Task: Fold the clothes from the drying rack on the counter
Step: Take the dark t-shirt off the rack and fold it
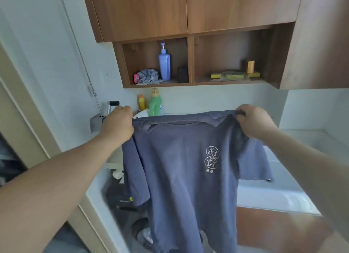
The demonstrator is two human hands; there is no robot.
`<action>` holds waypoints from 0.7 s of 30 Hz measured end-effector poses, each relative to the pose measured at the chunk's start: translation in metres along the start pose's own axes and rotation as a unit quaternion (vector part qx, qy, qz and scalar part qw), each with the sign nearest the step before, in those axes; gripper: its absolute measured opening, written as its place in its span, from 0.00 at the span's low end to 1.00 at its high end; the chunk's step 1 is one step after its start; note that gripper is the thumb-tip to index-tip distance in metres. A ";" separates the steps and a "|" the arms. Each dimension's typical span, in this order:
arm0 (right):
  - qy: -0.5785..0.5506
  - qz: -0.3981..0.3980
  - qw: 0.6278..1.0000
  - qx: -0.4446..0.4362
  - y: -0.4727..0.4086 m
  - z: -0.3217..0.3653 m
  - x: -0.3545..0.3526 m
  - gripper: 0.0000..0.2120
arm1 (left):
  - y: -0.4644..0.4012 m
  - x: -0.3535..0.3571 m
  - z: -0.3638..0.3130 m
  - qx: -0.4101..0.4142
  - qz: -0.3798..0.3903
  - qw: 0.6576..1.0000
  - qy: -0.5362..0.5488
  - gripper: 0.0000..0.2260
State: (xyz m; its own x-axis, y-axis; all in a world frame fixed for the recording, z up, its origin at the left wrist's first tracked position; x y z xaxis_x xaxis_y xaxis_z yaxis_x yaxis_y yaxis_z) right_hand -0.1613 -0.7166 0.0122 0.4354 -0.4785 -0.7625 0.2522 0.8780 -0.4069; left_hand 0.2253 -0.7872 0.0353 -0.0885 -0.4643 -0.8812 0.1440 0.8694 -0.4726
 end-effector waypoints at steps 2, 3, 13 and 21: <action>-0.079 0.109 0.991 0.022 -0.003 -0.003 0.008 0.09 | -0.003 0.005 0.003 -0.025 0.036 0.999 0.009 0.07; -0.145 0.173 0.973 0.045 -0.003 -0.004 0.010 0.08 | -0.005 0.007 0.006 -0.041 0.052 0.998 0.013 0.07; -0.397 0.387 0.823 0.125 -0.037 -0.019 0.028 0.21 | -0.072 0.049 0.024 -0.008 0.145 0.989 0.018 0.08; 0.047 0.229 0.968 0.088 -0.149 -0.048 0.114 0.12 | -0.170 0.156 0.024 0.070 0.133 0.988 -0.027 0.05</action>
State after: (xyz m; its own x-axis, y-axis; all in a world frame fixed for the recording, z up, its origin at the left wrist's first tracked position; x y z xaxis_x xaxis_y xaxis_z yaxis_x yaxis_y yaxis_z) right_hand -0.1908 -0.9013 -0.0385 0.4582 -0.0292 -0.8884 0.1985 0.9776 0.0703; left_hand 0.2110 -1.0115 -0.0215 0.0235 -0.2344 -0.9719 0.2909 0.9317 -0.2177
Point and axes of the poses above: each hand's wrist, its own y-axis away from the middle knuckle, its own x-axis out of the palm, z = x × y, the point moved 3 cm from there along -y, towards the middle knuckle
